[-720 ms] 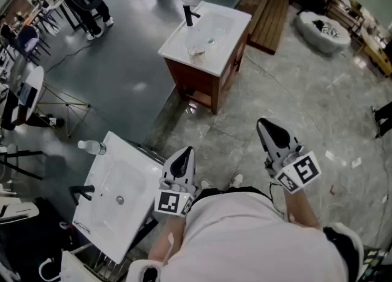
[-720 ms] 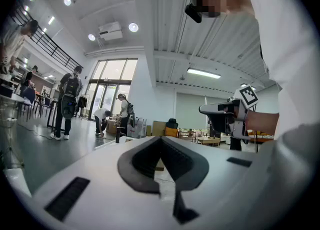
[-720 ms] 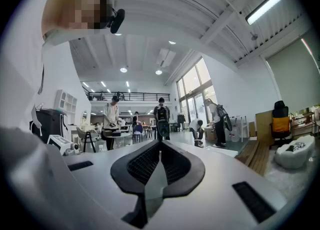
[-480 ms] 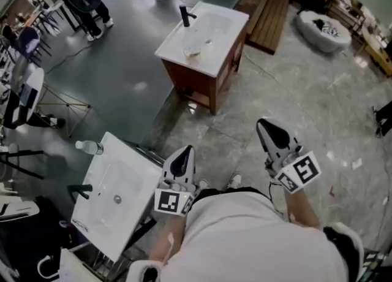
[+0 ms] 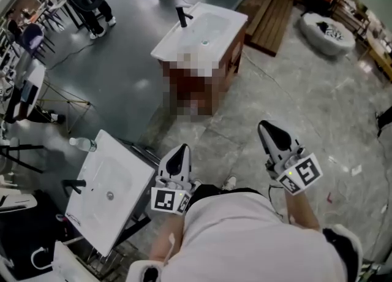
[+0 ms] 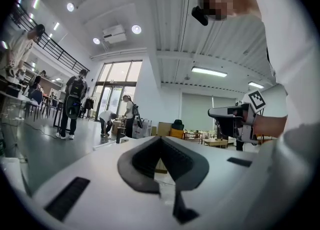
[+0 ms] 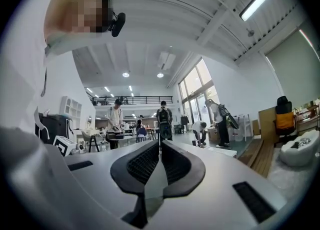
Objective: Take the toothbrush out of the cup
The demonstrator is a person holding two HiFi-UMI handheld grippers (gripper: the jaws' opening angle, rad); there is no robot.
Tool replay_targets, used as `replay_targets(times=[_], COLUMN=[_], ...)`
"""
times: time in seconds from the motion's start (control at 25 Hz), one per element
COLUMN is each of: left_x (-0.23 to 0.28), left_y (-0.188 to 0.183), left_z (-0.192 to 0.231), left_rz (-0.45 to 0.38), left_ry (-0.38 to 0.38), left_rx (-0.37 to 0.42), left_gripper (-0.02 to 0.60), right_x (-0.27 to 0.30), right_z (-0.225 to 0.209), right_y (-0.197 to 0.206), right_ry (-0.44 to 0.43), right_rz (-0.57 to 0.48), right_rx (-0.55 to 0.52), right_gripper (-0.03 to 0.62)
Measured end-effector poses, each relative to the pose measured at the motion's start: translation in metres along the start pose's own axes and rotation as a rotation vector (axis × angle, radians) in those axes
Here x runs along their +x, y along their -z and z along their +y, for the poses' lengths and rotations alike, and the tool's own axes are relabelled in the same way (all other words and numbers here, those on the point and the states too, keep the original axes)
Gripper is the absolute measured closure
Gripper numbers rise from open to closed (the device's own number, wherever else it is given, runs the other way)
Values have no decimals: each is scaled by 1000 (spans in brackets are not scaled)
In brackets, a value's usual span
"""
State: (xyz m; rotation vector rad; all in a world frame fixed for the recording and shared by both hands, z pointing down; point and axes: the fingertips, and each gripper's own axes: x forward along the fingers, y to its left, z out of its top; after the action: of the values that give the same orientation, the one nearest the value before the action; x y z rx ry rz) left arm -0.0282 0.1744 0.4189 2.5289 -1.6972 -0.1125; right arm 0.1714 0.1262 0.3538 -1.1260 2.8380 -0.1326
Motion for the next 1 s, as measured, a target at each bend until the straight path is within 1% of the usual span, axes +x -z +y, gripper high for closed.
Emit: replay_targets(times=[0.16,0.32,0.56,0.76,1.0], left_x=[2,0,-1,5,24], left_y=[3,6,10,13,15], left_z=[-5,-10,-7,-5,9], left_rz=[4,14,17,11,7], left_ry=[-40,-64,-91,-85,-69], left_rx=[-2,-1,-3,-9,-22], left_gripper=[578,578,578,578,578], right_x=[-8,-14,-11,-12,-2], right_z=[-12,-19,-19,-26,-33], right_y=[6,8,11,15,14], right_ry=[-13,-26,-53,-36,-21], right_rz=[7,12,10,17,25], right_rx=[24,36,36,41,29], right_gripper=[551,551,551,551,551])
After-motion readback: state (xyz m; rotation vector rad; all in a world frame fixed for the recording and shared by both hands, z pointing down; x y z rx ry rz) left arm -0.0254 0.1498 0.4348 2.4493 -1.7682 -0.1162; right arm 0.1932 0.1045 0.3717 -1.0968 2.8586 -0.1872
